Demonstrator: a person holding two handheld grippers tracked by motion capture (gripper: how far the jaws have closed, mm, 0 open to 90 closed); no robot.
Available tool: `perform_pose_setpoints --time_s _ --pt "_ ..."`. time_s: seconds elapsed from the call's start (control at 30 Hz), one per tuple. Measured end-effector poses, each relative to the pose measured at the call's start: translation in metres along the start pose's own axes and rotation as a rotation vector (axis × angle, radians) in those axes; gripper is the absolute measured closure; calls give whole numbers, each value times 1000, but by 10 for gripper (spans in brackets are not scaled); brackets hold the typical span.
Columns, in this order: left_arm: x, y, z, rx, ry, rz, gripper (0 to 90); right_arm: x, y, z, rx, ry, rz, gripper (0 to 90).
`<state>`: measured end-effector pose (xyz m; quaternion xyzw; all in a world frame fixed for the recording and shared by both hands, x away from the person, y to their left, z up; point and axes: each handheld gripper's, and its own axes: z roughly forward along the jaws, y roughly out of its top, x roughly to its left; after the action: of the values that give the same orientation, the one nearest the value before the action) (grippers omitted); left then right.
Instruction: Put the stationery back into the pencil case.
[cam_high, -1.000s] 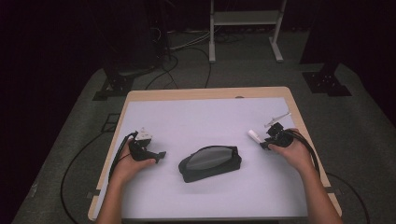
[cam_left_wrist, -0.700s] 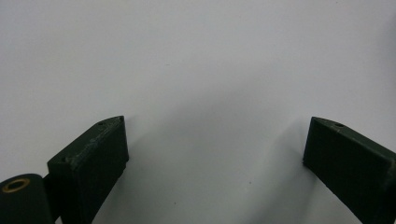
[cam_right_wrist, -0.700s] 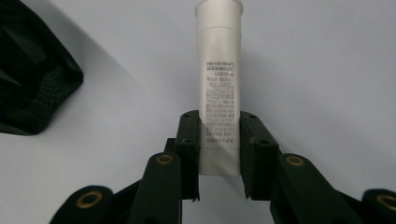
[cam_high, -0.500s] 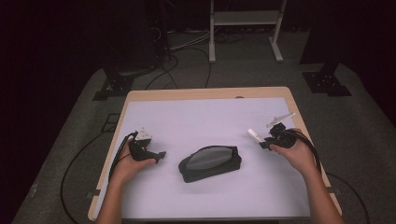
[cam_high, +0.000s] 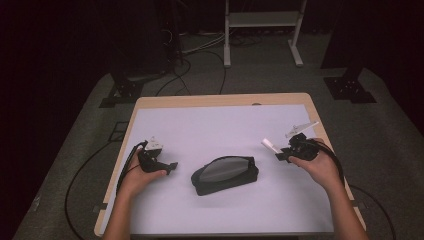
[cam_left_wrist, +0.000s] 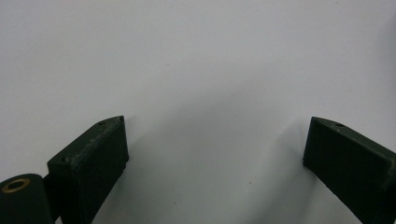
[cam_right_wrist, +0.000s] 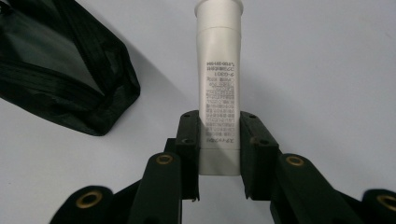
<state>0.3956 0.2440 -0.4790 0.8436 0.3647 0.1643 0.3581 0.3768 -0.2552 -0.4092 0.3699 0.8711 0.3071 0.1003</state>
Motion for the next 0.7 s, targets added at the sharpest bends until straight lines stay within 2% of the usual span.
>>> perform_pose_setpoints --time_s 0.23,0.7 --pt "0 0 0 0 0 1 57 6 3 -5 -16 17 -21 704" --pt "0 0 0 3 0 2 57 33 22 -13 -48 68 -93 704"
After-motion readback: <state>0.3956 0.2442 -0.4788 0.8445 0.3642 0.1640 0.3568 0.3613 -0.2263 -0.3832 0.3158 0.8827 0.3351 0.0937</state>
